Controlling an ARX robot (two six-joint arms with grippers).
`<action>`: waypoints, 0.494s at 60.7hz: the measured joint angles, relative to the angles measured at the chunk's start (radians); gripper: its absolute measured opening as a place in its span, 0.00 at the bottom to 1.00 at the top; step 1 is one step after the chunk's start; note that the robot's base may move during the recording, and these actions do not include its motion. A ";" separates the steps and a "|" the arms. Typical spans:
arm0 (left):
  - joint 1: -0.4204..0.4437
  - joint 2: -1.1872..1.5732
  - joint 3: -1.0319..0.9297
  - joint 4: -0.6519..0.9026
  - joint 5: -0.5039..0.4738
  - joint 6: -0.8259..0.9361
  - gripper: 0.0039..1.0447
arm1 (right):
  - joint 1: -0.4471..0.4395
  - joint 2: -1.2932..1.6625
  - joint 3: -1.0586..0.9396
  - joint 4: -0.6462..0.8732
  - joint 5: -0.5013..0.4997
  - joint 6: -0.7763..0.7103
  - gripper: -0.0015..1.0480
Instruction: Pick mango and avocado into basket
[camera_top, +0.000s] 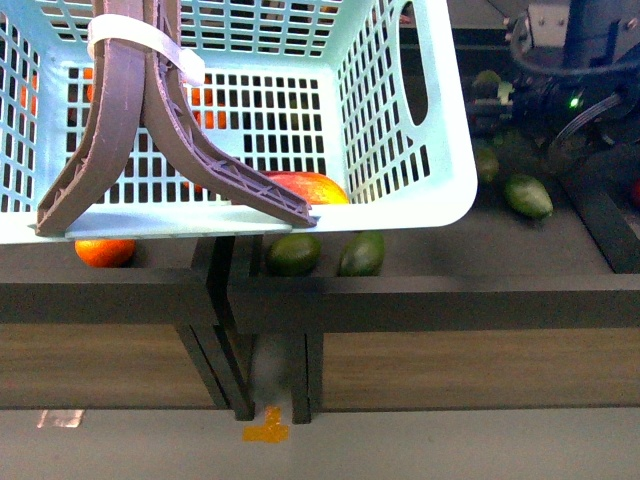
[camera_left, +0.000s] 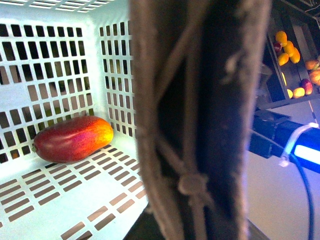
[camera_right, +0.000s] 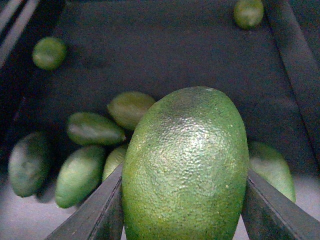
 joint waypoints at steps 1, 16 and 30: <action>0.000 0.000 0.000 0.000 0.000 0.000 0.05 | 0.000 -0.011 -0.008 0.001 -0.002 0.001 0.53; 0.000 0.000 0.000 0.000 0.000 0.000 0.05 | 0.027 -0.280 -0.156 -0.005 -0.061 0.051 0.53; 0.000 0.000 0.000 0.000 0.000 0.000 0.05 | 0.106 -0.525 -0.265 -0.042 -0.091 0.102 0.53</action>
